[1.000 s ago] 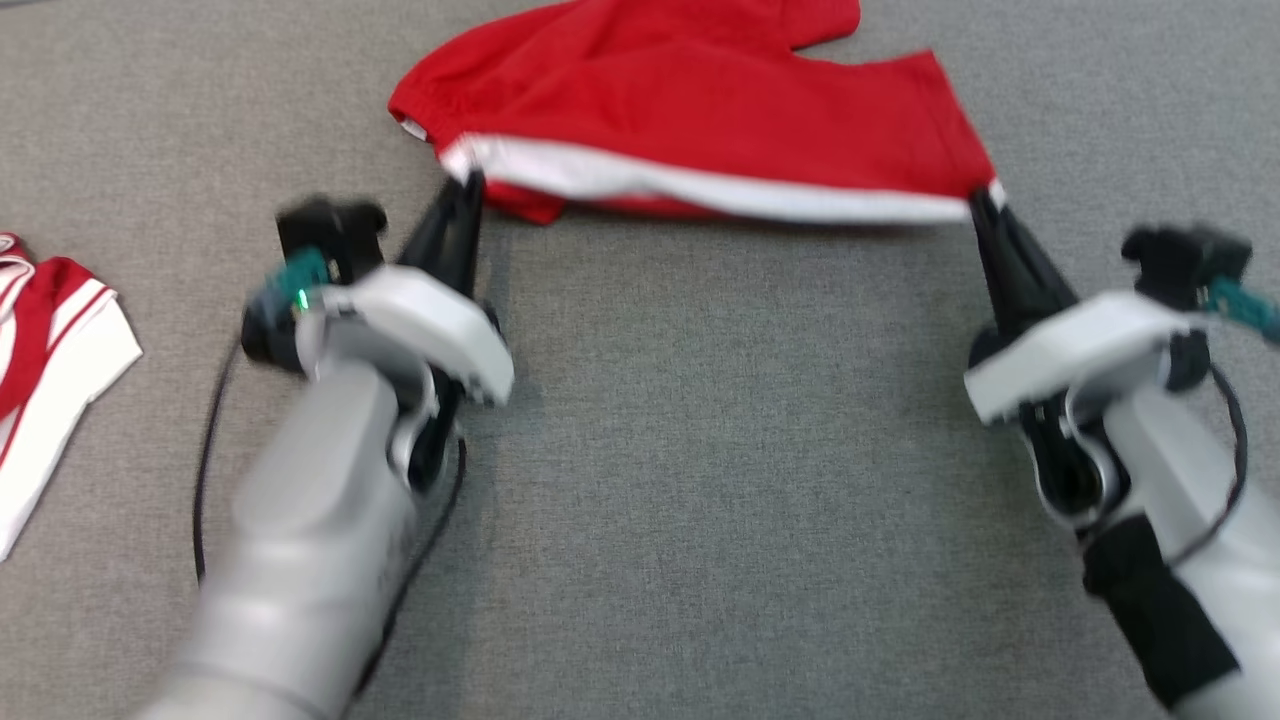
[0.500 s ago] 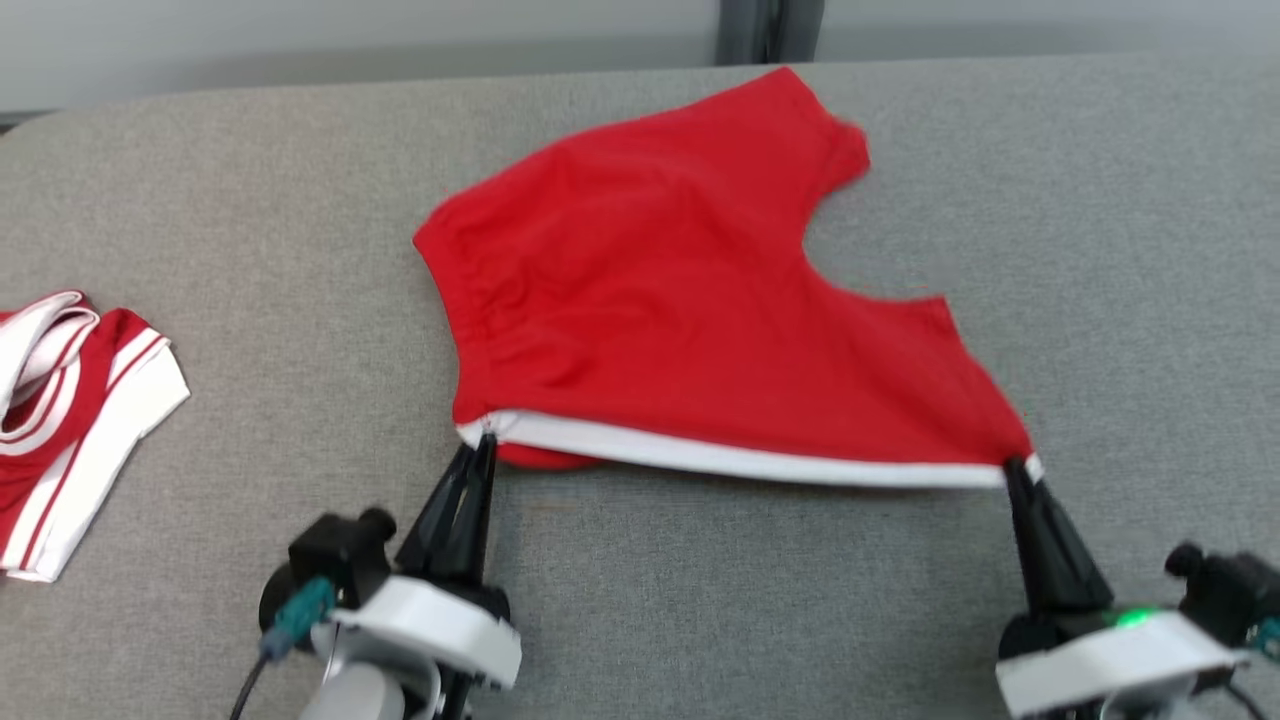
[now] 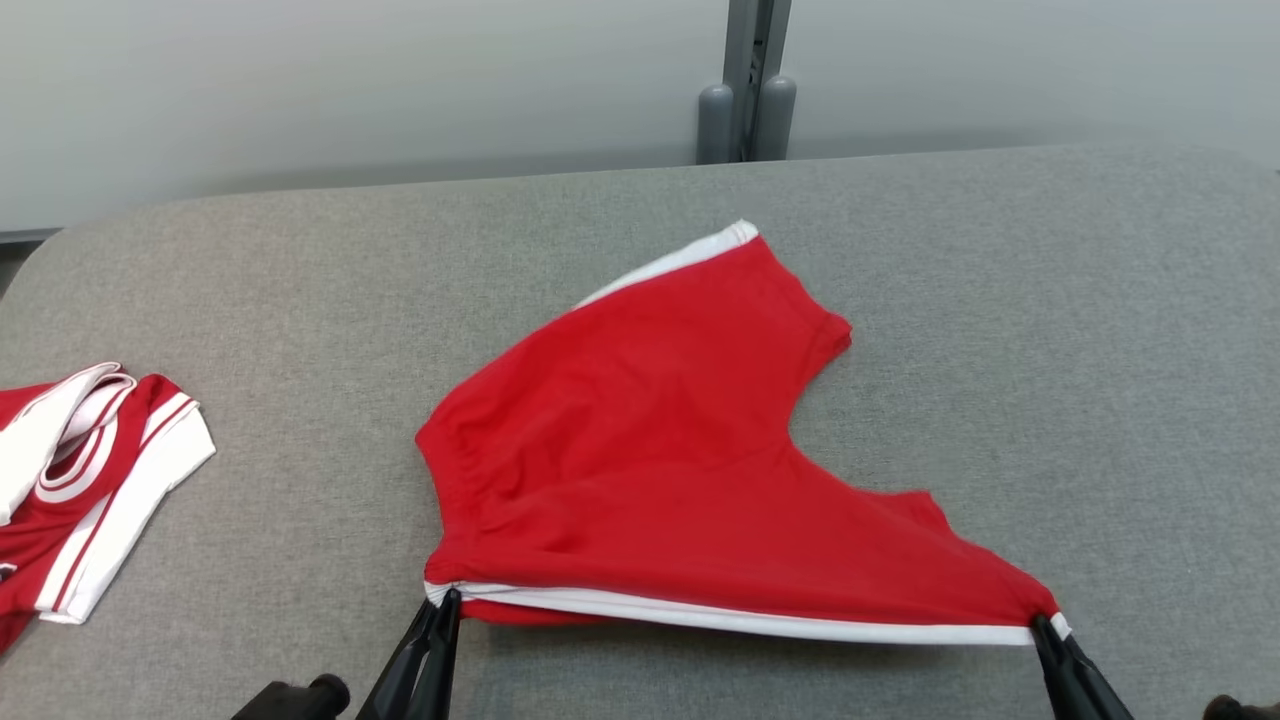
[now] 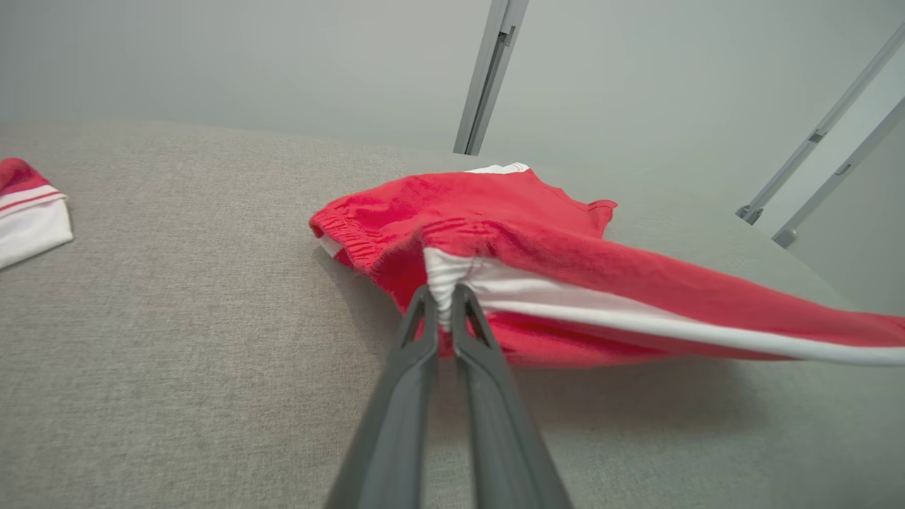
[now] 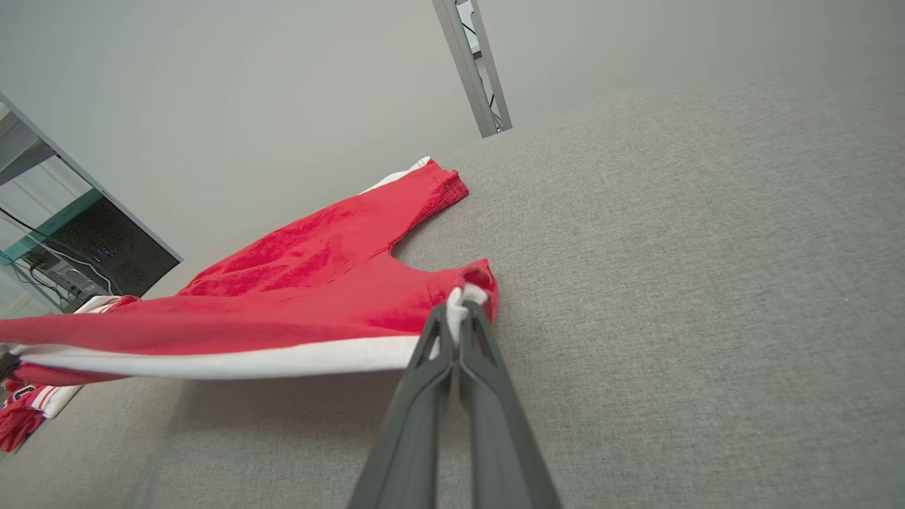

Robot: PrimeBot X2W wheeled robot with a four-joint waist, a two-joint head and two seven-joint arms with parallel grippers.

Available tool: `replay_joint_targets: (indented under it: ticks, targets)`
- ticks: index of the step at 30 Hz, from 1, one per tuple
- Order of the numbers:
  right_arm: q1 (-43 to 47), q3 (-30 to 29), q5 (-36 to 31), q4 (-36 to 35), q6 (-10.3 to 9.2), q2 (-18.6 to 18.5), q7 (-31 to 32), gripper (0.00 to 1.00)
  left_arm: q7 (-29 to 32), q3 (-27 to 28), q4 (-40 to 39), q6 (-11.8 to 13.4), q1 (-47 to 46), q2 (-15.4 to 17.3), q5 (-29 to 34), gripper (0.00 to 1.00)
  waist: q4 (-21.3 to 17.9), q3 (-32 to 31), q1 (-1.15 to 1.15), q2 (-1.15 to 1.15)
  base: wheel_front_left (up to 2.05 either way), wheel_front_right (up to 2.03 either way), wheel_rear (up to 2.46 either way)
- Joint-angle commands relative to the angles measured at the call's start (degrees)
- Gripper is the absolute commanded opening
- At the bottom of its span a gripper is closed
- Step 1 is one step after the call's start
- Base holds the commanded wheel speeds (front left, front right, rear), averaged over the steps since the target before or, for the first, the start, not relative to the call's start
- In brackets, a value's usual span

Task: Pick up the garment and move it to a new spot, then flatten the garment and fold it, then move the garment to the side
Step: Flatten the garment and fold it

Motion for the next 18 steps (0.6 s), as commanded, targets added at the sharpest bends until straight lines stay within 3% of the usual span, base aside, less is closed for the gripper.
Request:
replay_joint_targets:
  ticks: [1,5,9,13,18]
  targets:
    - [0.22,-0.84,-0.09,-0.86,-0.01,-0.13,0.41,0.00,0.25,0.81,-1.14,0.81,0.46,0.58,-0.22,0.00,-0.30,-0.40,0.00,0.00,0.00,0.00,0.00]
    - [0.85,-3.00,-0.81,-3.26,-0.02,0.61,2.23,0.00,3.14,1.24,-5.12,1.86,2.78,0.95,-1.64,0.00,-0.19,-0.36,0.00,0.00,0.00,0.00,0.00]
    - [-3.07,-4.63,-1.00,-2.78,-0.02,0.75,1.79,0.00,5.14,1.07,-5.88,1.01,0.36,1.04,-3.14,0.00,0.45,1.19,0.00,0.00,0.00,0.00,0.00]
    - [-10.89,-4.00,-1.20,0.83,-0.02,-1.30,0.91,0.00,6.28,1.54,-4.74,-0.29,-3.67,0.45,-5.31,0.00,1.13,3.96,0.00,0.00,0.00,0.00,0.00]
    - [-27.66,0.40,0.59,9.55,-0.02,-6.16,-0.26,0.00,6.52,2.94,-0.75,-2.73,-11.52,0.28,-7.74,0.00,3.17,10.19,0.00,0.00,0.00,0.00,0.00]
